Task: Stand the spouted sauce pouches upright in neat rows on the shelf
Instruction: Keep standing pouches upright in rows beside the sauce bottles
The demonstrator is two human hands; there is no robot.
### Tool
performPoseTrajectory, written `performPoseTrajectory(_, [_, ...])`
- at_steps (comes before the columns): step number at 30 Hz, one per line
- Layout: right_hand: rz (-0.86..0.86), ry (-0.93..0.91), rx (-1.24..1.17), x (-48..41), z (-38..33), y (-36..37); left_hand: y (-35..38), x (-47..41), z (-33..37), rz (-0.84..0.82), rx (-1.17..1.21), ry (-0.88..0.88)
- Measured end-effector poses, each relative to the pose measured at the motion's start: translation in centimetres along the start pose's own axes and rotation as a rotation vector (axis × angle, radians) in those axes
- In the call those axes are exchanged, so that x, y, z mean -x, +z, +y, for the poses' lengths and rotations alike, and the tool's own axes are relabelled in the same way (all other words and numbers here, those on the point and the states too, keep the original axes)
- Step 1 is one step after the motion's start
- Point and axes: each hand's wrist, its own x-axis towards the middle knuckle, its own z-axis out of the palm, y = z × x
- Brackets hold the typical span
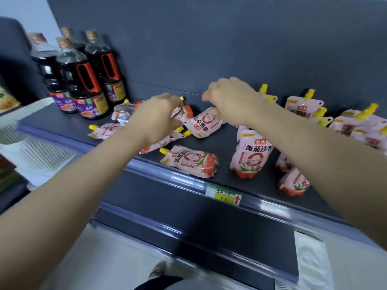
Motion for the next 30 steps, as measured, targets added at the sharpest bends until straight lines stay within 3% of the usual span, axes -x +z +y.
performPoseTrajectory(5, [-0.041,-0.116,0.09,-1.5,-1.8,1.4,1.4,1.8,-1.6,-0.089,-0.114,-0.031])
performPoseTrajectory(13, [-0.187,-0.166,0.06,-3.2,-3.8,3.6,5.5,2.4,-3.4,-0.421,0.058,-0.3])
performPoseTrajectory(18, [-0.269,-0.14,0.055,-3.7,-3.5,4.2,6.8,1.7,-3.4,-0.503,0.172,-0.398])
performPoseTrajectory(24, [-0.279,-0.109,0.066,-4.3,-2.6,5.4,9.0,-0.4,-3.5,-0.581,0.065,-0.444])
performPoseTrajectory(30, [-0.329,-0.046,0.061,-4.9,-1.8,6.1,10.3,-1.3,-2.7,-0.551,0.13,-0.568])
